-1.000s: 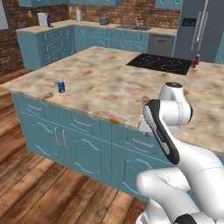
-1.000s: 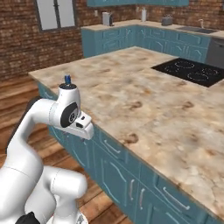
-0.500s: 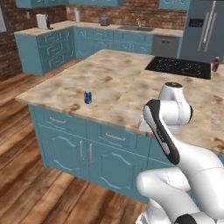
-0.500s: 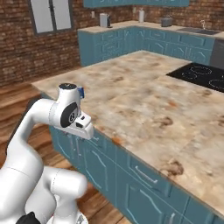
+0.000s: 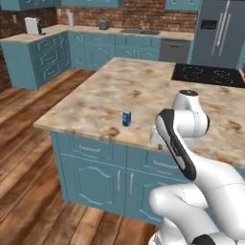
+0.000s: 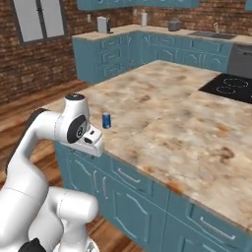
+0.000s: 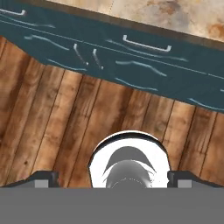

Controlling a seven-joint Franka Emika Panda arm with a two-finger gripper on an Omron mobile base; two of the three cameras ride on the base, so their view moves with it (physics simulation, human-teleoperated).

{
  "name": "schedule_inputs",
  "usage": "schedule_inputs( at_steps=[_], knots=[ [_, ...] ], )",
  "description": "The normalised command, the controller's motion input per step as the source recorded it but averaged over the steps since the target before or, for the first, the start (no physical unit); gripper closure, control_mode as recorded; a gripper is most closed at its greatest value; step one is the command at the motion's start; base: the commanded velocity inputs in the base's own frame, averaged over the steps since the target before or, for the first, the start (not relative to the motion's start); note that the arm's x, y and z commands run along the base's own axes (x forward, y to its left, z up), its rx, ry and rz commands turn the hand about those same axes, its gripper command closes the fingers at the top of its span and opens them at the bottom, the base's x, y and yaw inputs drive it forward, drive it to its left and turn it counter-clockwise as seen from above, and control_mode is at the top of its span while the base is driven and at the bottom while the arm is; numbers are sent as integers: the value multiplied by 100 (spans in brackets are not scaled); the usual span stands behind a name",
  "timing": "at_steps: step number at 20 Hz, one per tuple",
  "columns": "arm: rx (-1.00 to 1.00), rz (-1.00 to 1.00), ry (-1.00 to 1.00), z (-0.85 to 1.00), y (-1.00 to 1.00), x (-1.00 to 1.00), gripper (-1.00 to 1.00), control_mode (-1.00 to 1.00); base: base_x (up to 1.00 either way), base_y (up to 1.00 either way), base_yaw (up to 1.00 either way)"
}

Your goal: Four empty soda cans are scattered around the kitchen. Gather all the cans and cluster them next to the stove for recycling.

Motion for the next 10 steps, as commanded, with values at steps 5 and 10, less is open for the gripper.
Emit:
schedule_inputs(
  at_steps=[5, 10],
  knots=[
    [0, 0, 0, 0, 0, 0, -100, 100, 100, 95, -44],
    [0, 0, 0, 0, 0, 0, -100, 100, 89, 75, -60]
  ],
)
